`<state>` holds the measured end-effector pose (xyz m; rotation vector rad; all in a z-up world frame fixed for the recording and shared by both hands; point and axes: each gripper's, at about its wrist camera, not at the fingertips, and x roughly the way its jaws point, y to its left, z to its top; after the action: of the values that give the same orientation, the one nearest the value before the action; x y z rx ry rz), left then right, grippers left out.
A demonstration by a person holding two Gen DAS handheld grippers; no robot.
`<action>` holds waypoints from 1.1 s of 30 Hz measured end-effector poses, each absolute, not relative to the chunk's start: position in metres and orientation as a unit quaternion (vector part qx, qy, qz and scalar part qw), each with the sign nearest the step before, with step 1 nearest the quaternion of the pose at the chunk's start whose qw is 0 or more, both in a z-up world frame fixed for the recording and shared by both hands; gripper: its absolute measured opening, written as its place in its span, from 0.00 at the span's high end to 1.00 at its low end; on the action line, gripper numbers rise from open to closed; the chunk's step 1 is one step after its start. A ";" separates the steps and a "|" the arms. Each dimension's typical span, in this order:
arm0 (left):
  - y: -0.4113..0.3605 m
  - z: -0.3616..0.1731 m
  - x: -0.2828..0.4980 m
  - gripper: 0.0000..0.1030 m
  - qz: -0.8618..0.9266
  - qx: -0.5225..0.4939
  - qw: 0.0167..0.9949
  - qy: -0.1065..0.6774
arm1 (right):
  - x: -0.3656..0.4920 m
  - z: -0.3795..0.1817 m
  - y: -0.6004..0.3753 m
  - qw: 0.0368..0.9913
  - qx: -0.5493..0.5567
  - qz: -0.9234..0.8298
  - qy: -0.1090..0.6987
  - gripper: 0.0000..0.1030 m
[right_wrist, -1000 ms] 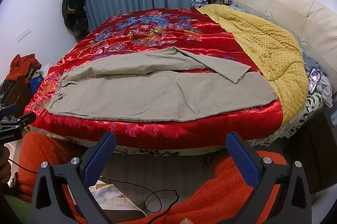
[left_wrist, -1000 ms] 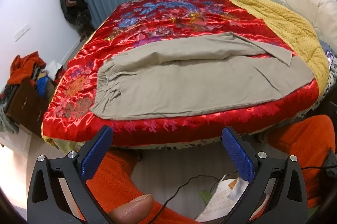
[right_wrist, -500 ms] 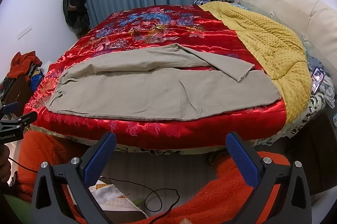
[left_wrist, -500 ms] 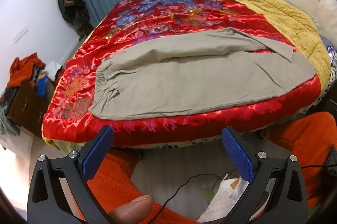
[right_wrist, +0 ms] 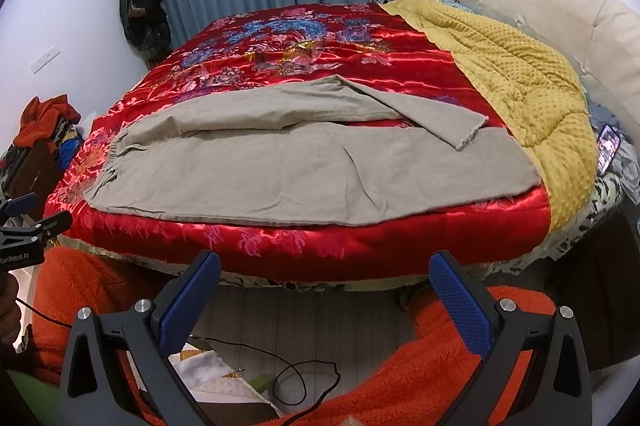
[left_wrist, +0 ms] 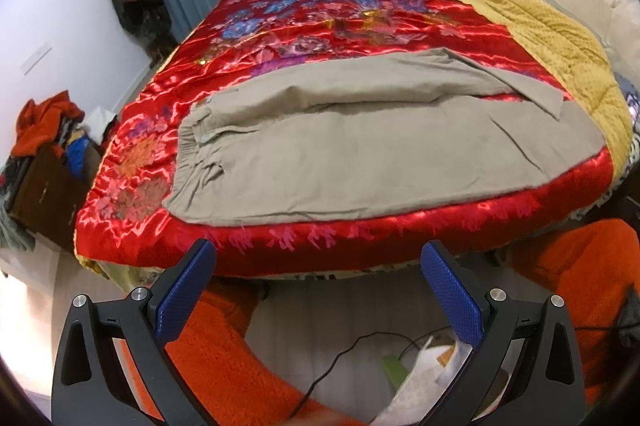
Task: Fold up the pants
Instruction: 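Reach the right gripper to the frayed hem of the khaki pant leg and grasp it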
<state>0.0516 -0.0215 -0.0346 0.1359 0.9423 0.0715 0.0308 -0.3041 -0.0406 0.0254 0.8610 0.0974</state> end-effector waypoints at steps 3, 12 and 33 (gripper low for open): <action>-0.024 -0.029 0.061 0.01 0.032 0.064 0.894 0.443 | 0.041 -0.039 -0.304 0.915 0.008 0.058 0.399 0.00; -0.036 -0.028 0.081 0.01 0.023 0.066 0.895 0.441 | 0.133 -0.073 -0.341 0.929 -0.088 0.054 0.357 0.00; -0.050 -0.054 0.114 0.01 0.028 0.056 0.865 0.499 | 0.360 -0.193 -0.463 0.870 -0.159 -0.014 0.467 0.96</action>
<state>0.1139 -0.0504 -0.0542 0.1179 1.0449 0.0579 0.3598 -0.4627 -0.1935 -0.3327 0.9771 -0.0294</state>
